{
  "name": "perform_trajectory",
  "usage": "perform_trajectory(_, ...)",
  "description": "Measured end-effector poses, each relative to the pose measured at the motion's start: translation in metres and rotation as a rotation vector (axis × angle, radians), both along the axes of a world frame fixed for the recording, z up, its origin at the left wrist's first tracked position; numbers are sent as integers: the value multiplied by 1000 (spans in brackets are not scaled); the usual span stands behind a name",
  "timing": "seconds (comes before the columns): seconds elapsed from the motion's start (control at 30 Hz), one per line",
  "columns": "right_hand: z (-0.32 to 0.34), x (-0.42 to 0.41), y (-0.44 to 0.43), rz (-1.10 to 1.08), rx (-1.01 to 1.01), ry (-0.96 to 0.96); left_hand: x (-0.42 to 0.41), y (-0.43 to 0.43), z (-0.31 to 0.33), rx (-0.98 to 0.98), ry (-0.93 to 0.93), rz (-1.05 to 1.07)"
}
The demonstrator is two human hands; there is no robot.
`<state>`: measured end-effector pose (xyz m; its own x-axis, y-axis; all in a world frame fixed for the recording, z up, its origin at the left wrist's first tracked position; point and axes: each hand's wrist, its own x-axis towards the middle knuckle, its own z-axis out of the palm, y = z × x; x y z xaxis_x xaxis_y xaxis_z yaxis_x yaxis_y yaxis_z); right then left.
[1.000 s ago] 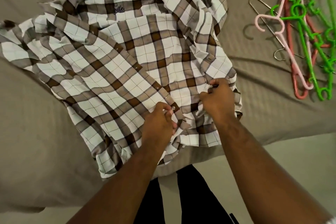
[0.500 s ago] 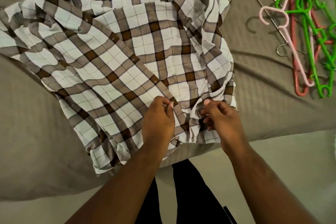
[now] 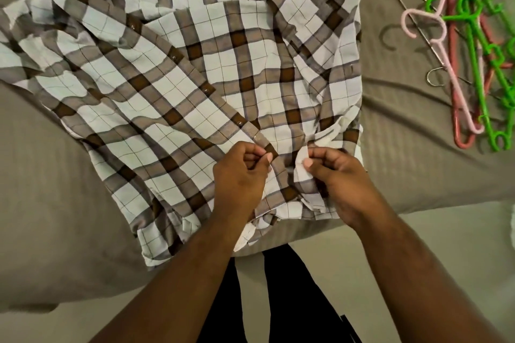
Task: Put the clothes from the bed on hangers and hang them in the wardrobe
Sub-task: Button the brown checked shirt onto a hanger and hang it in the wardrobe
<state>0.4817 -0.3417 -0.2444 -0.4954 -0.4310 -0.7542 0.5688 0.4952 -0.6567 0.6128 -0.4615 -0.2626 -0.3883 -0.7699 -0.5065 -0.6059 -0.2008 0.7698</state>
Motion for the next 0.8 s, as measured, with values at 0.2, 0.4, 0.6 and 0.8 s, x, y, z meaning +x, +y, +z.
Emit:
perform_trajectory(0.2, 2, 3, -8, -82, -73, -136, 5, -17, 10, 236, 83, -15)
perform_trajectory(0.4, 0, 17, -22, 119, 25, 200, 11, -24, 12, 332, 118, -75)
perform_trajectory(0.6, -1, 28, -29, 364, 93, 624, 13, -26, 12, 334, 136, -51)
perform_trajectory(0.8, -7, 33, -35, 382, 116, 797, 12, -26, 11, 309, 160, -57)
